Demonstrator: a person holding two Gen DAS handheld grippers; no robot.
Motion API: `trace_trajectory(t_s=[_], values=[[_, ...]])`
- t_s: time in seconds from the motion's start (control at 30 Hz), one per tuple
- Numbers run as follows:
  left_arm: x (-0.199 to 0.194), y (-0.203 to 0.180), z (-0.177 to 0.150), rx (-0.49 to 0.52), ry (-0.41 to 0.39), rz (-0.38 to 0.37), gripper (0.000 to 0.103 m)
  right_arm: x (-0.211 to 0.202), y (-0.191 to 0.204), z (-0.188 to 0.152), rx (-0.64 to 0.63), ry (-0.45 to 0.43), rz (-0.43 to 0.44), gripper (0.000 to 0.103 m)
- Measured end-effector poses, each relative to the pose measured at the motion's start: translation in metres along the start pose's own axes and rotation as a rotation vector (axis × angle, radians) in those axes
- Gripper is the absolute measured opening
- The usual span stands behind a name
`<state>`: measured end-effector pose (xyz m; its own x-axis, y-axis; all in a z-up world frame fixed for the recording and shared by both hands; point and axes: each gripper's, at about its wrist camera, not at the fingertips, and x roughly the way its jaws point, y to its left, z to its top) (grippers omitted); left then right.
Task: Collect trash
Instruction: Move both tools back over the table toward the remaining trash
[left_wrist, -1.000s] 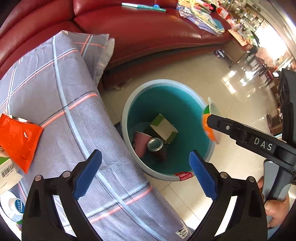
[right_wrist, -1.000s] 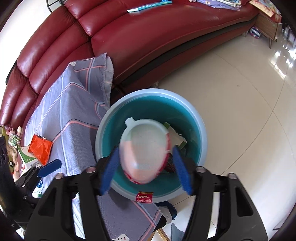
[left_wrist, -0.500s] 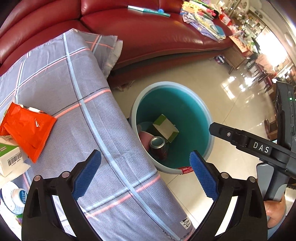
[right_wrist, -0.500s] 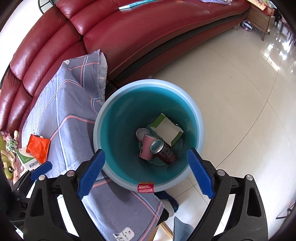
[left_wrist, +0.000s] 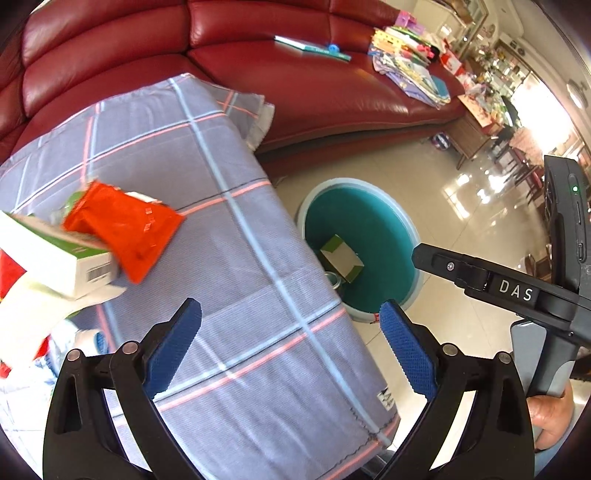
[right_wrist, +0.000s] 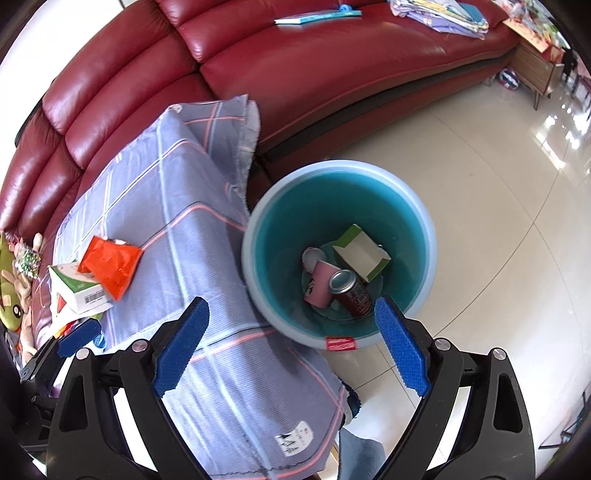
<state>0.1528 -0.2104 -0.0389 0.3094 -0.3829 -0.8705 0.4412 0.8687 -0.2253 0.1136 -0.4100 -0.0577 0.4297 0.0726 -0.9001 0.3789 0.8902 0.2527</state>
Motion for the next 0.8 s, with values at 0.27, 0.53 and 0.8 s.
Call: trace_trajectory(t_s=[0.27,0.53,0.8], values=[[-0.048,0.054,-0.032,-0.087,-0.056,0.039,0.099,-0.011,0.061,-0.017,-0.111,-0.009,0.036,0.087],[-0.095,0.122,-0.066,-0.181,-0.122,0.097,0.099,-0.013,0.129,-0.03,-0.234,-0.001,0.075,0.087],[-0.115,0.207,-0.097,-0.343,-0.146,0.152,0.099,-0.007,0.224,-0.041,-0.429,0.026,0.161,0.087]])
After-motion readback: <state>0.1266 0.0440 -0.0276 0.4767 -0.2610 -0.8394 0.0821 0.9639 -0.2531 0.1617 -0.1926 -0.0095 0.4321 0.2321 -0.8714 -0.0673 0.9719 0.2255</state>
